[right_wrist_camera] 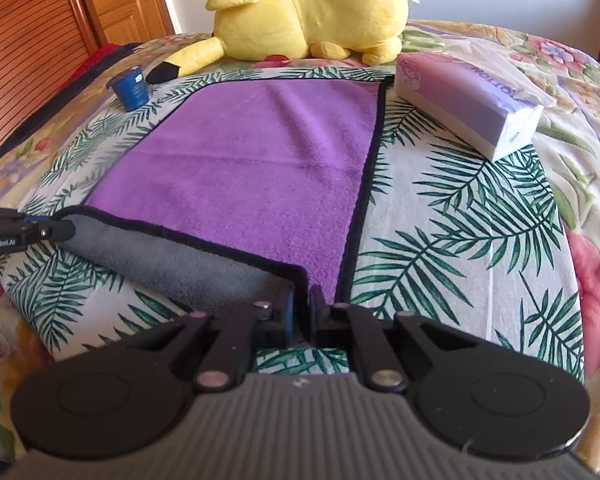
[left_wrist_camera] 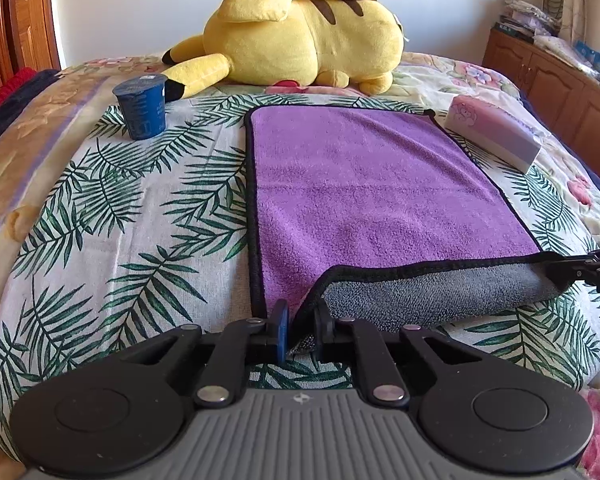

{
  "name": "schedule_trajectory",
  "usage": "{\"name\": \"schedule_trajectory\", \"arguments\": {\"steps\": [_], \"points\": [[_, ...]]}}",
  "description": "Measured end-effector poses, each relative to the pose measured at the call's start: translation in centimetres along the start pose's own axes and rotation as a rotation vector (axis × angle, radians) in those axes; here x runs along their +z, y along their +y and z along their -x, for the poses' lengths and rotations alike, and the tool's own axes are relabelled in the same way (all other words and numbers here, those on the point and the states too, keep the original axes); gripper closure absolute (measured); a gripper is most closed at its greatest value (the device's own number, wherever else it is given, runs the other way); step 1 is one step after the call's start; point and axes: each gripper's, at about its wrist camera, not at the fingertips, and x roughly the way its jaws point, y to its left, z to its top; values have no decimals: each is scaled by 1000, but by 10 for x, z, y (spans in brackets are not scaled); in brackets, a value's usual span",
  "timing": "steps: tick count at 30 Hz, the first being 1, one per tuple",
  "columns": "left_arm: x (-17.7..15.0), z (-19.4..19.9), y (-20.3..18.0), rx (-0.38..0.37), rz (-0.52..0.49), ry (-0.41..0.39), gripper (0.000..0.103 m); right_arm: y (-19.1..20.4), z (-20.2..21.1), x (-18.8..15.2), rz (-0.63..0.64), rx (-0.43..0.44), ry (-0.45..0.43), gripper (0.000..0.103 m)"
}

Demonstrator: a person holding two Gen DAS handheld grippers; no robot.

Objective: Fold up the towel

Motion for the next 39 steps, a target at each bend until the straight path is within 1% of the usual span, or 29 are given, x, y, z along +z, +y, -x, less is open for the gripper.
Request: {"name": "schedule_trajectory", "arguments": {"steps": [1, 2, 17, 33, 39], "points": [[0, 1, 0, 2, -2, -6, 103, 0, 0, 0, 0, 3, -2, 98], [1, 2, -1, 3, -3, -11, 103, 0, 1, 0, -2, 6, -5, 98], [11, 19, -4, -5, -3, -85, 103, -1, 16, 8, -4, -1, -117, 99], [20, 34, -7, 1, -17, -163, 103, 4, 27, 17, 20, 13, -200, 99], [23, 38, -7, -1, -18, -181, 103, 4, 30, 20, 27, 14, -220, 99]]}}
